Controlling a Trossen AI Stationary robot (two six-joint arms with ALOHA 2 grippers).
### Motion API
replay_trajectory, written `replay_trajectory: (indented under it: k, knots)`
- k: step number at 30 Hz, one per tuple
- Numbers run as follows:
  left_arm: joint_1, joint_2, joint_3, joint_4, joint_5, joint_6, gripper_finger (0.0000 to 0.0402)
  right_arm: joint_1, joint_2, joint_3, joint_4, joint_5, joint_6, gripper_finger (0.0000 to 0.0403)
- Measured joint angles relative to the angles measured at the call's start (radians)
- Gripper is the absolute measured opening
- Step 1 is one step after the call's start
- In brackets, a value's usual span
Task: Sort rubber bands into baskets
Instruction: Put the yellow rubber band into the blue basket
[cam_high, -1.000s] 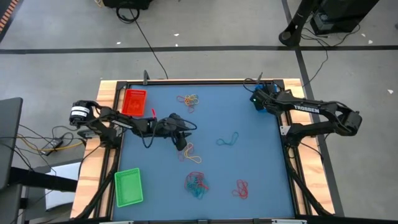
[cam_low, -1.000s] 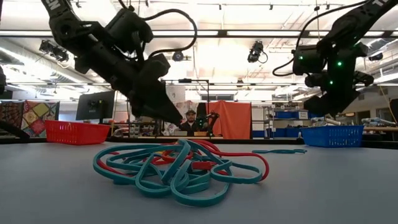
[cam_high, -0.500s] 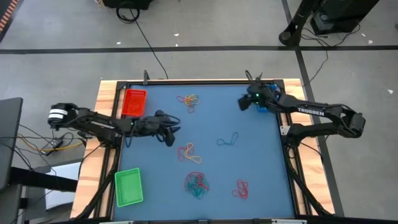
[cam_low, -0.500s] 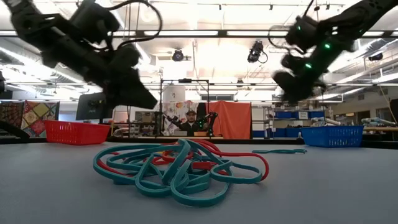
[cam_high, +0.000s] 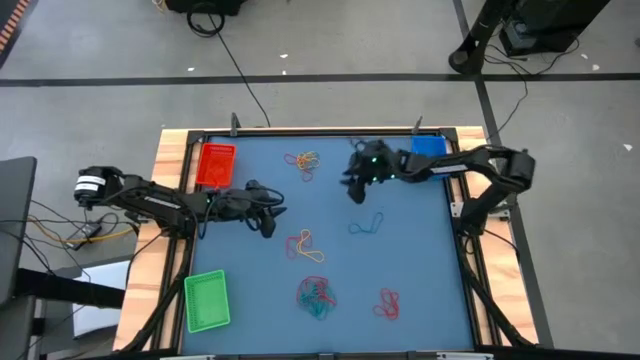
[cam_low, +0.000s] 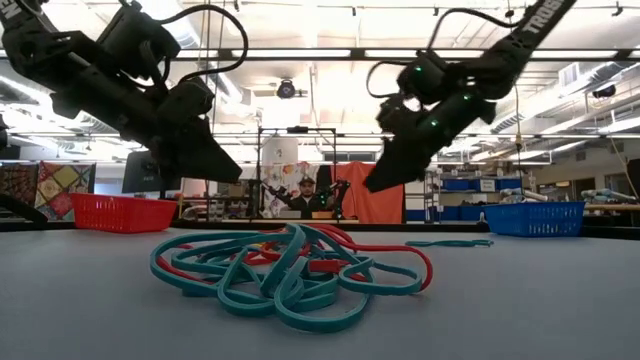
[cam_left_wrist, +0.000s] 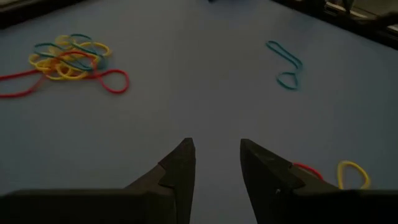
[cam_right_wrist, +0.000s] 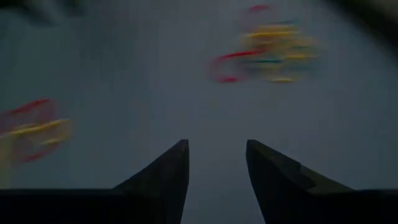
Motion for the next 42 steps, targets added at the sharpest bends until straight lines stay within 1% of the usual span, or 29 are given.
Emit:
replay_trajectory:
  k: [1, 3, 9, 12, 17, 19, 22, 25, 30, 32, 34, 36, 39, 42]
  knots:
    - [-0.002, 0.000, 0.000, -0.001, 0.002, -0.002, 0.0130, 0.023, 0.018, 0.012, 0.000, -0.030, 0.012, 0.0169]
    - [-0.005, 0.000, 0.000, -0.005, -0.002, -0.003, 0.0130, 0.083, 0.044, 0.025, 0.000, -0.036, 0.019, 0.0167]
    - [-0.011, 0.000, 0.000, 0.009, -0.032, -0.002, 0.0130, 0.300, 0.078, 0.028, -0.003, 0.022, 0.004, 0.0163]
    - [-0.010, 0.000, 0.001, 0.026, -0.045, 0.016, 0.0130, 0.398, 0.095, 0.028, 0.032, 0.084, -0.011, 0.0163]
    - [-0.010, 0.001, 0.001, 0.065, -0.049, 0.051, 0.0130, 0.503, 0.155, 0.028, 0.147, 0.149, -0.014, 0.0162]
    - [-0.010, 0.001, 0.001, 0.066, -0.049, 0.052, 0.0130, 0.522, 0.184, 0.029, 0.191, 0.158, -0.025, 0.0162]
    - [-0.010, 0.001, 0.001, 0.064, -0.050, 0.074, 0.0130, 0.537, 0.233, 0.051, 0.200, 0.149, -0.056, 0.0162]
    - [-0.010, 0.001, 0.002, 0.071, -0.050, 0.078, 0.0130, 0.545, 0.283, 0.097, 0.169, 0.126, -0.089, 0.0162]
    - [-0.013, 0.001, 0.002, 0.053, -0.051, 0.066, 0.0130, 0.552, 0.347, 0.177, 0.120, 0.098, -0.094, 0.0163]
    - [-0.018, 0.001, 0.002, 0.046, -0.053, 0.047, 0.0130, 0.554, 0.363, 0.197, 0.098, 0.104, -0.084, 0.0162]
    - [-0.022, 0.001, 0.001, 0.042, -0.053, 0.043, 0.0130, 0.559, 0.373, 0.211, 0.062, 0.139, -0.075, 0.0159]
    - [-0.024, 0.001, 0.001, 0.039, -0.061, 0.043, 0.0130, 0.561, 0.382, 0.228, 0.028, 0.175, -0.061, 0.0154]
    - [-0.023, 0.001, 0.001, 0.040, -0.074, 0.042, 0.0130, 0.563, 0.381, 0.234, -0.001, 0.184, -0.046, 0.0140]
    - [-0.023, 0.001, 0.001, 0.041, -0.086, 0.041, 0.0130, 0.574, 0.381, 0.233, -0.018, 0.205, -0.040, 0.0108]
